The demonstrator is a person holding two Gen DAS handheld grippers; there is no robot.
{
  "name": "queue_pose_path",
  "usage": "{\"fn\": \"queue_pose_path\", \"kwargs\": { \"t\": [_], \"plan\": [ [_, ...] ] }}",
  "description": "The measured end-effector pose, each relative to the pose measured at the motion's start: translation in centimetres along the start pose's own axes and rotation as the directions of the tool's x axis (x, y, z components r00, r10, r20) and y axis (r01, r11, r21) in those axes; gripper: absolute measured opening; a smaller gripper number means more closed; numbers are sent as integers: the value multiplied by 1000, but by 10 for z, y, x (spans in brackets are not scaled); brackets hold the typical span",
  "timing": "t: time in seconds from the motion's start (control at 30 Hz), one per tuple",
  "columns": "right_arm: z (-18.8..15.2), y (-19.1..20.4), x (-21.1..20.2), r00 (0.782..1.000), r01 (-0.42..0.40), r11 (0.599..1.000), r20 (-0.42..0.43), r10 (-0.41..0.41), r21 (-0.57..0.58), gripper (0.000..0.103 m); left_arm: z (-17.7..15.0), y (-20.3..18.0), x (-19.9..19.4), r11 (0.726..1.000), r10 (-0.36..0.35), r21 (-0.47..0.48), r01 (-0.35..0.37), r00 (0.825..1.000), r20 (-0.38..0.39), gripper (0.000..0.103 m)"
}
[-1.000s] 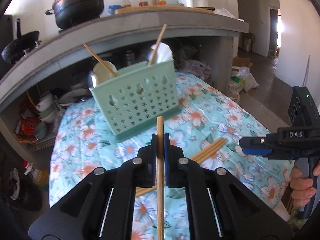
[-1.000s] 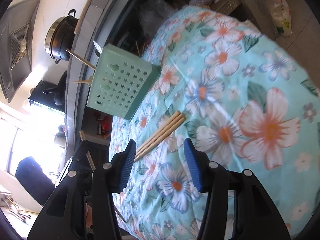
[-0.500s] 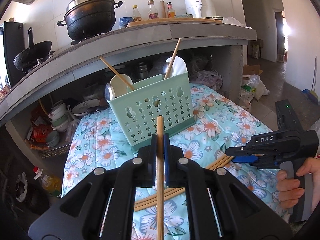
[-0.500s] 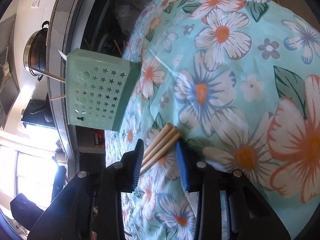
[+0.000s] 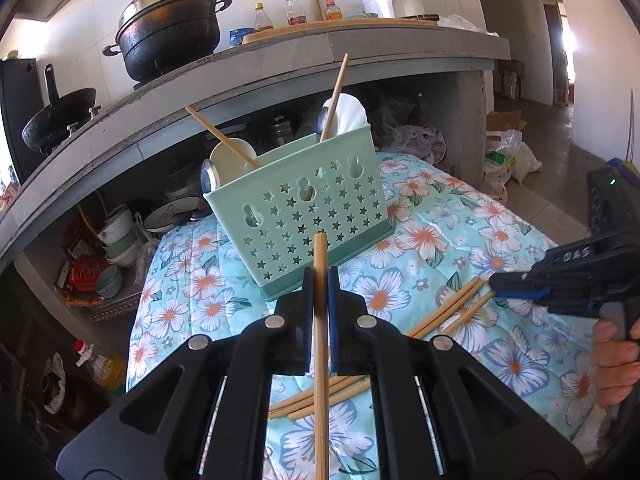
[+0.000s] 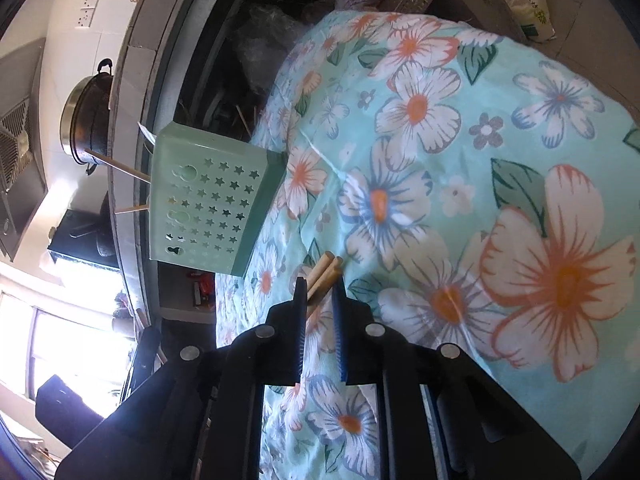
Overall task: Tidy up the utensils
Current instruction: 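Grasp a wooden chopstick with the right gripper while the left holds its chopstick upright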
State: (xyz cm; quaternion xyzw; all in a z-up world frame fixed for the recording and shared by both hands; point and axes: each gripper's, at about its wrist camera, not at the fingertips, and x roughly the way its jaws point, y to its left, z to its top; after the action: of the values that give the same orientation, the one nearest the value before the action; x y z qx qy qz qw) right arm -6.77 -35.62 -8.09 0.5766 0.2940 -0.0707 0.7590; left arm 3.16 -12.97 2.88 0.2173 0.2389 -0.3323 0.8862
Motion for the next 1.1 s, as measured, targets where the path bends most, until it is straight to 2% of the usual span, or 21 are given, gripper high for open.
{"fn": "queue_pose_path", "kwargs": {
  "t": [0.2, 0.43, 1.1],
  "plan": [
    [5, 8, -24, 998, -5, 998, 58, 8, -62, 11, -1, -10, 14, 998, 50, 48, -48, 998, -33, 5],
    [7, 9, -28, 998, -23, 998, 65, 27, -66, 11, -2, -12, 22, 994, 83, 70, -79, 995, -58, 5],
    [9, 1, -31, 997, -44, 998, 63, 46, -39, 10, -1, -18, 26, 992, 96, 83, -90, 993, -68, 5]
  ]
}}
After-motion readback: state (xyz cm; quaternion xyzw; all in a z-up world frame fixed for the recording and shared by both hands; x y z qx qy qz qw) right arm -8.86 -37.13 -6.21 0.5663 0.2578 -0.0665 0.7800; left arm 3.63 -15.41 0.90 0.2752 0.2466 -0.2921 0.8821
